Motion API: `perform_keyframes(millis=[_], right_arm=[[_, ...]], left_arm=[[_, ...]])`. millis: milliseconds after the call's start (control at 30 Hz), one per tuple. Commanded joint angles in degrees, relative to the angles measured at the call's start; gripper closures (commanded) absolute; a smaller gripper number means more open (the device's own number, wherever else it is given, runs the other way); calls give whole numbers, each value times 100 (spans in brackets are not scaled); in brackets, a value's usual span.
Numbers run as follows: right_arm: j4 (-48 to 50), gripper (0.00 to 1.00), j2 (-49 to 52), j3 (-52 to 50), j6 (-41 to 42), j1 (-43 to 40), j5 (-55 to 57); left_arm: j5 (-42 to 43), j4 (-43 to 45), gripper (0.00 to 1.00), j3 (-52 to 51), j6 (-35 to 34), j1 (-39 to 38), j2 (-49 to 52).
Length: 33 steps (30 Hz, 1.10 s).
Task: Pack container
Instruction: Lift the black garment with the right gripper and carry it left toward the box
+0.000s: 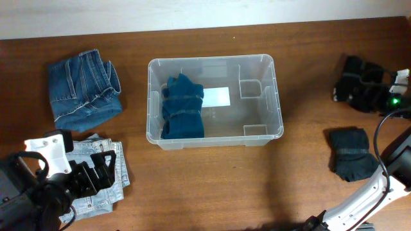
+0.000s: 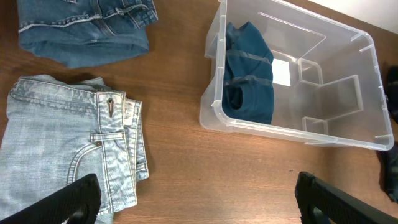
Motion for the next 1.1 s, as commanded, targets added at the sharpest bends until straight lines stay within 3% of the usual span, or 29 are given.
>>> perform_keyframes(millis=[0,267,533,1067], right_arm=[[-28,1,155,223,282,46,-835],[-111,2,133,780,1086,-55,-92],[-249,1,136,769,1150,256,1412],[-216,1,264,767,1123,680,2142]], left_arm=[[-2,11,1,7,74,-2,4],[-2,9,1,7,74,-2,4],[-2,11,1,7,74,-2,4],[-2,11,1,7,74,-2,4]])
